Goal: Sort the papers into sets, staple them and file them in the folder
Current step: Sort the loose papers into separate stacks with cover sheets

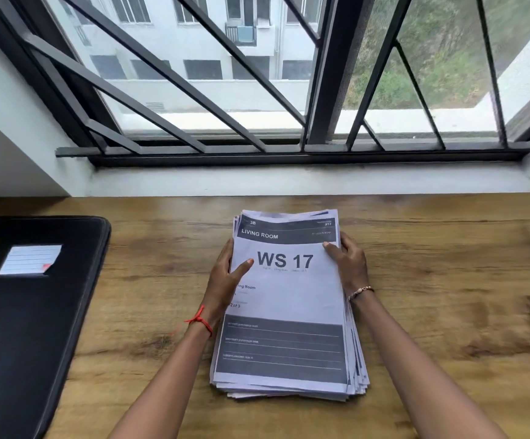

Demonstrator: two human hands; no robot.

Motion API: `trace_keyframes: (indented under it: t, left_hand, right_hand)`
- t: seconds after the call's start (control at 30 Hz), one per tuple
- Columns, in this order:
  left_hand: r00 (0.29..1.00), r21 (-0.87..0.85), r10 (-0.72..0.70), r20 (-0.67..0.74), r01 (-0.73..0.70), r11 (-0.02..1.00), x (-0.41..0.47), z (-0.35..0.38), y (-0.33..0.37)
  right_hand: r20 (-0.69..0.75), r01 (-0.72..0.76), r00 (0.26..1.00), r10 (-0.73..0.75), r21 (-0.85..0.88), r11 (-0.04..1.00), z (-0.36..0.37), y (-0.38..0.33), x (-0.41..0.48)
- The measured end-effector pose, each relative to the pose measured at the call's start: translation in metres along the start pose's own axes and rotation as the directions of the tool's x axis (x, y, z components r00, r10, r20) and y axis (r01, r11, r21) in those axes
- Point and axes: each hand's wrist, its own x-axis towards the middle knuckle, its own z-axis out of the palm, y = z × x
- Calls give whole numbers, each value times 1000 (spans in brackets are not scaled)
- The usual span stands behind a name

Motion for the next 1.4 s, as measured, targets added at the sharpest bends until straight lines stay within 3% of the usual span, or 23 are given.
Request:
trace_keyframes:
  t: [0.1,0.23,0.33,0.43,0.6,0.8,0.93,1.07,1.23,1.33,1.4]
  left_hand:
    - [993,-7,-41,-110,40,999,-1,2,5]
    - [921,46,-73,-383,98,994,-8,-2,4]
    - [899,17,-148,-412,170,985,-17,-7,3]
    - [908,87,-212,-361,259,962,-21,-6,6]
    - [967,47,-219,-127,227,973,-28,-3,15]
    - [998,-22,-60,-15,60,998,-44,-3,19]
    - [1000,-71,-8,-25,7,997,-49,-4,25]
    - [986,-120,138,-93,-148,982,-50,-9,59]
    - [919,-248,368,-143,-393,885,-60,-16,116]
    - [904,-312,399,-153,-427,849,-70,-19,116]
    - [929,-315,343,-137,-369,874,-76,-18,100]
  right_hand:
    - [-67,-39,997,39,-2,999,6,-5,-3]
    - [-295,-95,956,-9,-339,936,10,-11,-10]
    - [-287,-230,953,96,-480,846,14,-13,-26]
    - [-207,-220,970,125,-538,814,19,-10,-40]
    - [-135,-257,965,223,-349,901,11,-18,-43]
    - [56,-218,972,226,-119,969,-1,-21,-51]
    - [125,-104,987,97,51,993,-6,-42,-66]
    - [4,122,992,-124,134,983,-7,-81,-74]
    - [-103,404,915,-391,177,897,-9,-126,-85]
    - [-121,446,894,-431,164,880,-12,-123,-89]
    - [-71,403,915,-397,152,902,-12,-107,-93]
